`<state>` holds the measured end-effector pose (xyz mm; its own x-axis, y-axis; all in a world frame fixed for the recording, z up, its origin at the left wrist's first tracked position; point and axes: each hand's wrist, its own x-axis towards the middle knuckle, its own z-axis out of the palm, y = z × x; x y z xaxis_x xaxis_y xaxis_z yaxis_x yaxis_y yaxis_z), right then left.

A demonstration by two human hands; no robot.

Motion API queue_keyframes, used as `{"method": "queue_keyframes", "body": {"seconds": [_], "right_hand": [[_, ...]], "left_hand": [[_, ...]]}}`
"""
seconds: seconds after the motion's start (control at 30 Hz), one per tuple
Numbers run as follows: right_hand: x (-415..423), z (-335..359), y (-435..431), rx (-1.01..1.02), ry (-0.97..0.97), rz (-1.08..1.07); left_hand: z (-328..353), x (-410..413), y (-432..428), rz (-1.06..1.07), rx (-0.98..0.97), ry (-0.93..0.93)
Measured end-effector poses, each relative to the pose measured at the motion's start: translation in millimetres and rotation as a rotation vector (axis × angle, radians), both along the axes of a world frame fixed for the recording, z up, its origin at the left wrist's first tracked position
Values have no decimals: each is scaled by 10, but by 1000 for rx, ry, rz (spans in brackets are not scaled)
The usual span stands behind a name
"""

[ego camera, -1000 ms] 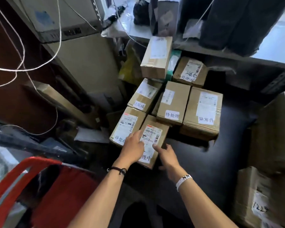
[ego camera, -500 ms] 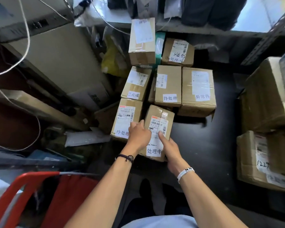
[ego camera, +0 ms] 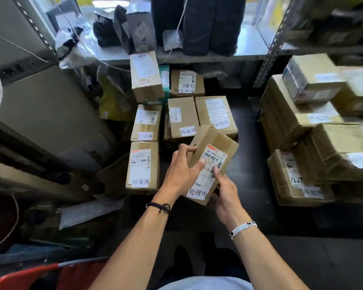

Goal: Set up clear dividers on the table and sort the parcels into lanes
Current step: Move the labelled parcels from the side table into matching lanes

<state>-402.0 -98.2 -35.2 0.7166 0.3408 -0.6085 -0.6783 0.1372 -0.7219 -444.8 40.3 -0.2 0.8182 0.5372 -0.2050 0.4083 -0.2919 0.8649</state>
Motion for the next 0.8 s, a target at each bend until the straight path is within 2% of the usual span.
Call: {"method": "queue_keyframes", "body": {"seconds": [0.2,0.33,0.5,0.8], "right_hand": [[278,813,-130,161,-447,-12],[441,1281,-119,201,-591,-23],[543,1608,-273,188,-680,-45],[508,1750,-686,228,-708,-142]], "left_hand": [[686,249,101,18,-345,-399],[1027,402,7,56,-308,-599],[1267,511,-159,27,-386,-670],[1441,593,-507,-101,-417,-675]]}}
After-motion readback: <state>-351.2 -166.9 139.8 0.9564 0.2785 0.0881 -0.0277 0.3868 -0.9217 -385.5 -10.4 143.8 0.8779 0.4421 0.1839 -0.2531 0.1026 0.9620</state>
